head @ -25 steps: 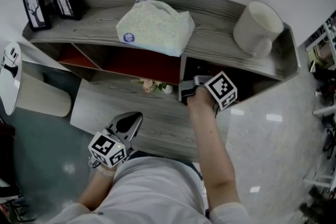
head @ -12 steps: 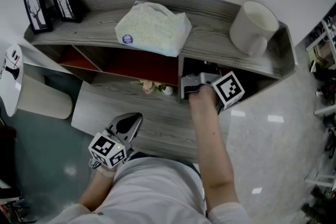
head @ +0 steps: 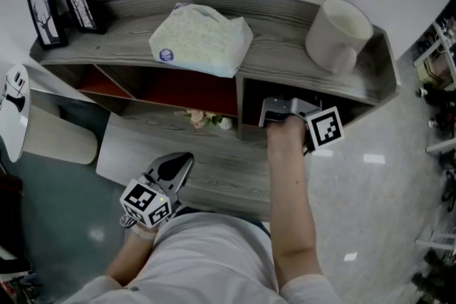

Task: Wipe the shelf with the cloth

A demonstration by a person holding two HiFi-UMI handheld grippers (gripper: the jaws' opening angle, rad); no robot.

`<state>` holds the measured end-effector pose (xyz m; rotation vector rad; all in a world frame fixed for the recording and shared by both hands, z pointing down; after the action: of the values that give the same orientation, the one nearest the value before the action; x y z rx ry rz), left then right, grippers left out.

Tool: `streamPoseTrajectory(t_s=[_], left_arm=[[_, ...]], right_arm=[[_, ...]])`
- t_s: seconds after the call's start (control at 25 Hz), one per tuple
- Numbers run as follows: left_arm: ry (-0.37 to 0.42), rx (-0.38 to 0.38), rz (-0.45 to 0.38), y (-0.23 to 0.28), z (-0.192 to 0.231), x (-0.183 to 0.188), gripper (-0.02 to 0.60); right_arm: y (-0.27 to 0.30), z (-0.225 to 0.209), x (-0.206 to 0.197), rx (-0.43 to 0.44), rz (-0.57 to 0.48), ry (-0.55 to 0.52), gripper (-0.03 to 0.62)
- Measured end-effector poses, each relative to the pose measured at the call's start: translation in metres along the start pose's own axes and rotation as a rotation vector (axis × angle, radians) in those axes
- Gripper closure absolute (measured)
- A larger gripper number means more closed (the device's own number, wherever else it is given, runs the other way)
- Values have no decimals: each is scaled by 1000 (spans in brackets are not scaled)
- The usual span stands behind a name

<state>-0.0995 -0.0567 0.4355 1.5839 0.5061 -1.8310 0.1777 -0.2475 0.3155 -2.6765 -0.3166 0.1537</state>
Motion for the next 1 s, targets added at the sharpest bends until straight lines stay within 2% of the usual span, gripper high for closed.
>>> streamPoseTrajectory(t_s=[0.28, 0.48, 0.68, 0.84, 1.0], left_arm=[[8, -20, 13, 5, -2, 0, 566], [10, -30, 17, 7, -2, 0, 566], [10, -44, 19, 12, -3, -2, 566], [1, -47, 16, 12, -1, -2, 566], [1, -51, 25, 12, -1, -6, 566]], right_arm=[[0, -4, 51, -6, -138, -33, 505], [-4, -9, 90, -24, -278, -52, 505], [-7, -16, 92, -34, -293, -112, 505], [-16, -33, 91, -120, -284, -171, 505], [-25, -58, 82, -192, -242, -171, 505]])
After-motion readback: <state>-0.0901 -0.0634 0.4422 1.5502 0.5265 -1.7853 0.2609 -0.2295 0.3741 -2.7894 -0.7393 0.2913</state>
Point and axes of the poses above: the fingertips, and each gripper's own axes: y forward along the fingers, z to its left, x out of its top, the point moved 1 cm from there along -y, backward along the fingers, and after that the axes turned 11 degrees about -z, right-handed, at the moved point
